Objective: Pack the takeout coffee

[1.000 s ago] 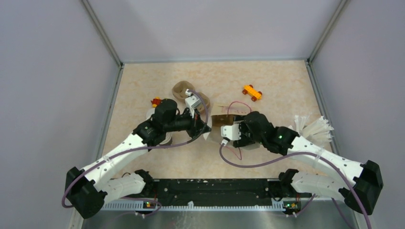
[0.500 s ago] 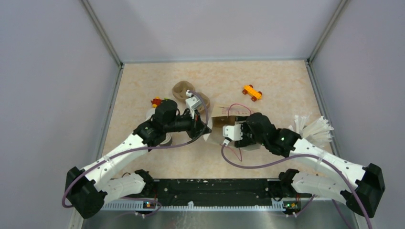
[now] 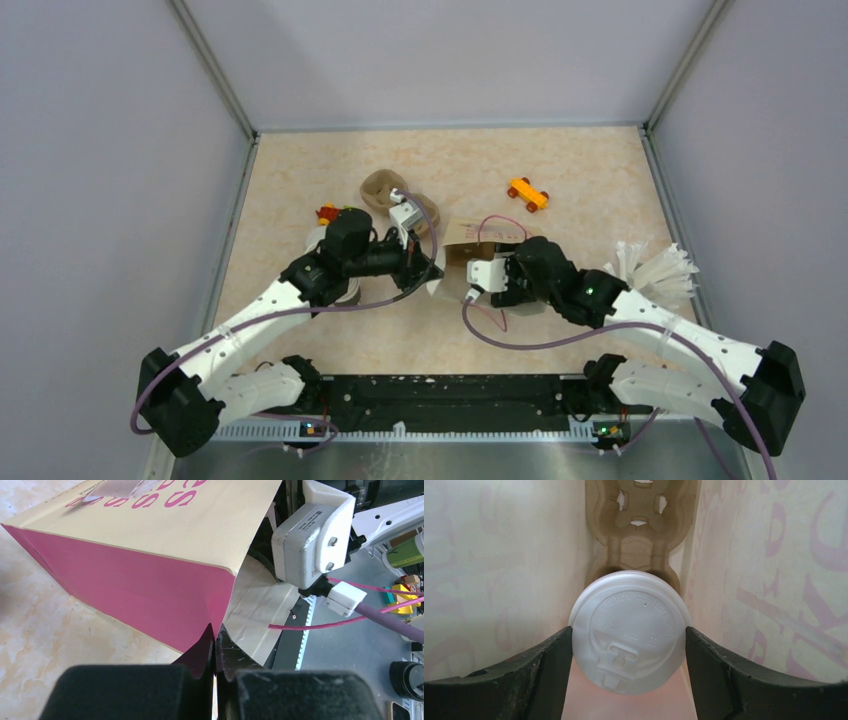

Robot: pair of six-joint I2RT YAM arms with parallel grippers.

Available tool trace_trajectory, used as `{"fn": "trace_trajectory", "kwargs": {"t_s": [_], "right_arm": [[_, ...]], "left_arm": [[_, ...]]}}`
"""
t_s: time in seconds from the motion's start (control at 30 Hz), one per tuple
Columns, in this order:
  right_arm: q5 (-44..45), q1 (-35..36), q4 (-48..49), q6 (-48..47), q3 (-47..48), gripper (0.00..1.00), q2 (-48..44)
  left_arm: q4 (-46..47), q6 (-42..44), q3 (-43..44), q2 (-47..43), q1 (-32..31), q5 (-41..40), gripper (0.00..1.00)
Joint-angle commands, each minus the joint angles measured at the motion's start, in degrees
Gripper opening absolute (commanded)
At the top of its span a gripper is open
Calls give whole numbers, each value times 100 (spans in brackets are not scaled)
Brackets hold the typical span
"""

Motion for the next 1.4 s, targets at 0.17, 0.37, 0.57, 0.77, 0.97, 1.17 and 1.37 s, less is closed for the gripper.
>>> {"fn": "trace_trajectory", "kwargs": {"t_s": [0.17, 0.37, 0.57, 0.77, 0.97, 1.17, 1.37], "right_arm": [[184, -275, 303, 170, -79, 59, 127], [108, -272, 103, 297, 114, 60, 59], [-55, -273, -141, 193, 404, 67, 33], [-238, -278, -396, 117, 693, 74, 108], [-264, -271, -455, 46, 809, 79, 177], [-284, -275, -552, 65, 894, 82, 230], [-131, -274, -486, 38, 739, 71, 218]], "left_arm": [[232, 46, 155, 62, -4, 103, 3], [221, 70, 220, 144, -1, 91, 3], [206, 64, 261, 222, -1, 55, 3], [152, 64, 339, 287, 0, -33, 3], [142, 50, 351, 297, 0, -60, 3], [104, 36, 431, 327, -8, -118, 3], [27, 28, 543, 366, -10, -102, 3]]}}
